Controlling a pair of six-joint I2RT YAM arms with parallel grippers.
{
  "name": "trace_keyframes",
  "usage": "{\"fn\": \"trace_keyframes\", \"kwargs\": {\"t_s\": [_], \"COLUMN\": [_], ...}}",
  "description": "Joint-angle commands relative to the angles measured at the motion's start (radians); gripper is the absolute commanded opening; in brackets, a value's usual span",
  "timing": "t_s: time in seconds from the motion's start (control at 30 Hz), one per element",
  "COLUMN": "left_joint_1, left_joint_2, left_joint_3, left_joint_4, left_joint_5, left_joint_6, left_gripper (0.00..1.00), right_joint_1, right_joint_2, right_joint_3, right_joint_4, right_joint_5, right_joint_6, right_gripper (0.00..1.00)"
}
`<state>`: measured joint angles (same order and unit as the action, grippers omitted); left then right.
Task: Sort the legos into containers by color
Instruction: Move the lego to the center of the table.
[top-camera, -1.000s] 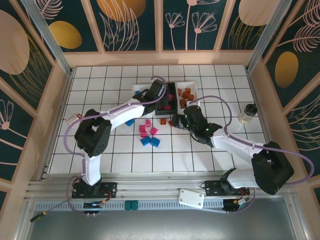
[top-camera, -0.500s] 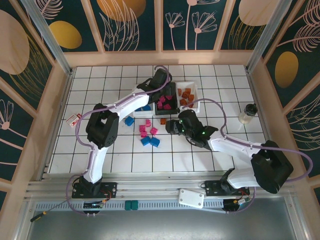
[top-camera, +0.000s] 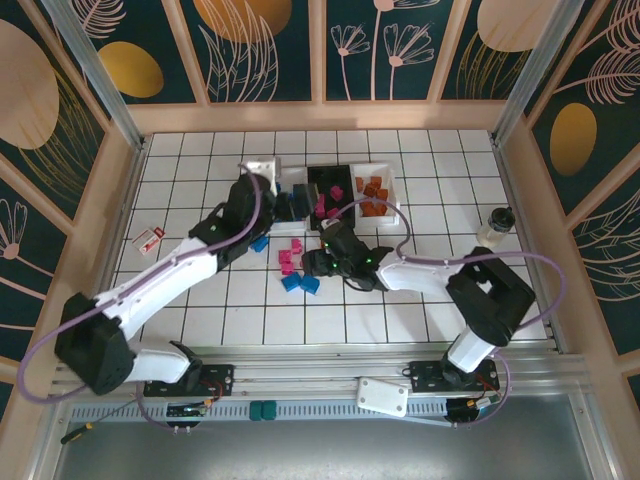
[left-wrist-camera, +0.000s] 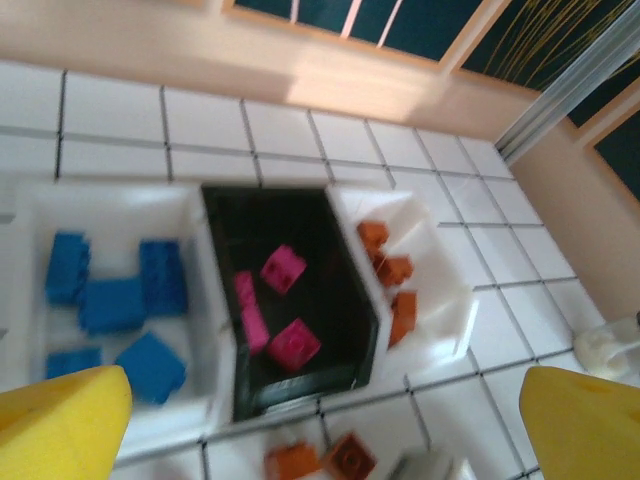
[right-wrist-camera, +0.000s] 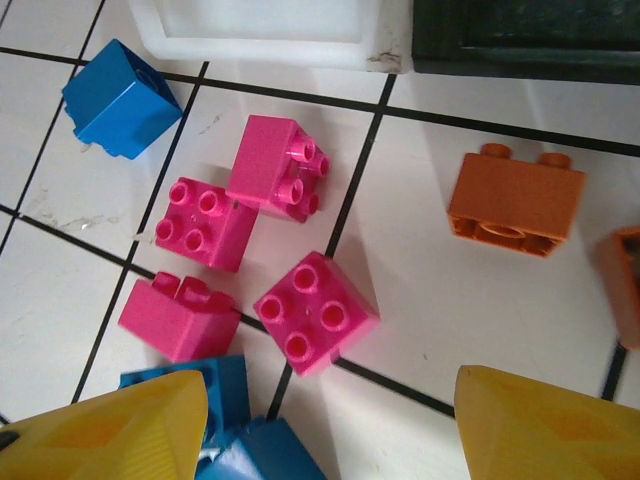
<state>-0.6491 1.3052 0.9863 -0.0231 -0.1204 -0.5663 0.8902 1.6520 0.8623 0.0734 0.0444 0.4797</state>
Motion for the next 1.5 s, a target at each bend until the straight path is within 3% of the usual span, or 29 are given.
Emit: {"fn": "trace_keyframes", "kwargs": {"t_s": [0.0,0.23,0.6,1.07,1.23,1.37,1.47], "left_joint_1": [-0.001,-0.001,-0.001,-0.001,-0.001,-0.001,-0.001], "left_joint_2": [-0.109,-0.297,-0.363,-0.369,-0.377,-0.382,-0.378], "left_joint_3": [-0.153,-0.343,-0.430,-0.469,-0.482,-0.488,-0.486], "left_joint_4": [0.017,-0.008,-0.024,-0.055,-0.065,-0.065,-0.066], "left_joint_5": [-0.030,-0.057,-0.078,-0.097,-0.104,-0.103,-0.104], "left_joint_6": [-0.060,-0.105,-0.124,-0.131,-0.135,-0.137,-0.136], "left_gripper": [0.99,0.99,0.99,0.99,0.99,0.99,0.98], "right_joint_1": [0.007,0.026,0.036,0.000,-0.011,-0.013,-0.011], "right_joint_2": [0.055,0.149,0.266,0.098,0.018,0.022,0.043], "right_joint_3": [0.054,0.115,0.191,0.043,0.035,0.043,0.043], "right_joint_4": [0.023,0.025,-0.065,-0.095,-0.121,-0.140,-0.136], "right_joint_5": [0.037,0.077,0.104,0.190,0.221,0.216,0.196], "right_joint_6": [0.052,0.101,0.119,0.058,0.028,0.023,0.032], "right_gripper": [0.67,0.68,0.66,0.30,0.30,0.40,0.41]}}
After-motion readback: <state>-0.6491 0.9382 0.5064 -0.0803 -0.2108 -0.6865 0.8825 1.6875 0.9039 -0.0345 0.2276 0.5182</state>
